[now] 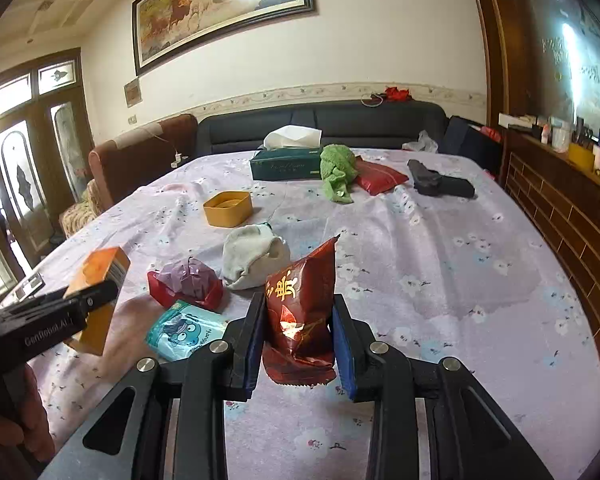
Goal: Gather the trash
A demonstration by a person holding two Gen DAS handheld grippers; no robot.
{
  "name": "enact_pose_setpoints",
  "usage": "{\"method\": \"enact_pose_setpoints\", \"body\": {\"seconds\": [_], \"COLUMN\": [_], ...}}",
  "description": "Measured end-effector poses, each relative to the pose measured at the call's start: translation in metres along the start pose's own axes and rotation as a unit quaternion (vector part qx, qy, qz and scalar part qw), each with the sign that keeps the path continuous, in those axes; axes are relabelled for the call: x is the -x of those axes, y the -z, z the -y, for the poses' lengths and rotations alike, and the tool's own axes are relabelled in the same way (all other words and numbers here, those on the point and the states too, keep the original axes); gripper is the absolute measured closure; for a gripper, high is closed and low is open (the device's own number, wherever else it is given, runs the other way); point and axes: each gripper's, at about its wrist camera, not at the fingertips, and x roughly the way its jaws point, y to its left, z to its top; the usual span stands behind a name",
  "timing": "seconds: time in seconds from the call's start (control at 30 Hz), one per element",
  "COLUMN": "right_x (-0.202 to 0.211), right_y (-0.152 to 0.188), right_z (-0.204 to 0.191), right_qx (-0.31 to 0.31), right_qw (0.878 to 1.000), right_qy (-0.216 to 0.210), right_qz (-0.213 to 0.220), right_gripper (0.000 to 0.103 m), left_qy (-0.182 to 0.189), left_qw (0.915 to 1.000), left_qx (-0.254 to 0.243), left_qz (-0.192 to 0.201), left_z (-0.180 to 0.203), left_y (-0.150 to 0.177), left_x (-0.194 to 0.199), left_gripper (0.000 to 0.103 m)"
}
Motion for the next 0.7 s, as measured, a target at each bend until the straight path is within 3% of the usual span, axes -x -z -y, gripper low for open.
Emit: {"method": "enact_pose_setpoints", "body": {"seconds": [0.17, 0.7], "right_x": [-0.004, -0.011], "right_y": [0.000, 0.002], "right_z": [0.002, 0.000], "right_qx": [0.005, 0.027], "right_qw": [1.000, 0.998], "right_qy": [0.013, 0.062], "right_qz": [-0.004, -0.015], "right_gripper": [0.070, 0.070], "left_qy": [-0.012, 0.013], "left_qw": [0.9996, 0.9998], "left_qx": [-0.015, -0.013], "left_qz": [0.022, -0.003], "left_z": [0.006, 0.007], "left_y": [0.000, 0.003], "left_x": [0.008, 0.002], "left_gripper": [0.055, 0.055]}}
